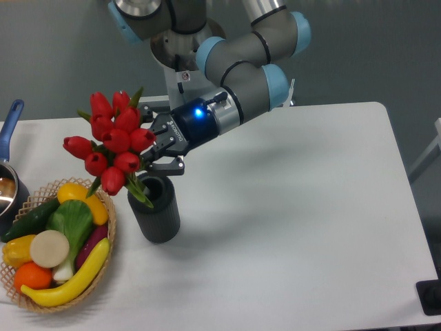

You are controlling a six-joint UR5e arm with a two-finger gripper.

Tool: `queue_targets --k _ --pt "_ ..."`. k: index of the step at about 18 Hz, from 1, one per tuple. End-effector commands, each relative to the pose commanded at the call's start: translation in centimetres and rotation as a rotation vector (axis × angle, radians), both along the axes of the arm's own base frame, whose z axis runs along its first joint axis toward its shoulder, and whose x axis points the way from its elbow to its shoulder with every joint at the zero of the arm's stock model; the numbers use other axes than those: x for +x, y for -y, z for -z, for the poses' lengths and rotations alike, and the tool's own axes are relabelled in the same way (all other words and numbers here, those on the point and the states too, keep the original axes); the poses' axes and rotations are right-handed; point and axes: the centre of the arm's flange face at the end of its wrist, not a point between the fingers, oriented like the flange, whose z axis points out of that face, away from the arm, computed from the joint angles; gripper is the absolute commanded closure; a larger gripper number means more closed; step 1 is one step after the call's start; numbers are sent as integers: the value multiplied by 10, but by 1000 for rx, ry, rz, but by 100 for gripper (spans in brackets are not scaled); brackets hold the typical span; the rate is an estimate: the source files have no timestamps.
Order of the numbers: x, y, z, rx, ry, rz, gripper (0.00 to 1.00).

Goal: Insert the flowers into the vase
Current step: 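Lower the tulip stems into the black vase opening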

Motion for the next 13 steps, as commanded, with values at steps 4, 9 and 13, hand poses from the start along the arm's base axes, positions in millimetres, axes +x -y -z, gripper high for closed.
queue_targets --k 4,9,13 --pt "-2 2 11 -14 16 -7 67" --pt "-15 5 25 -30 35 -25 67" --pt "-23 8 39 -25 29 -40 67"
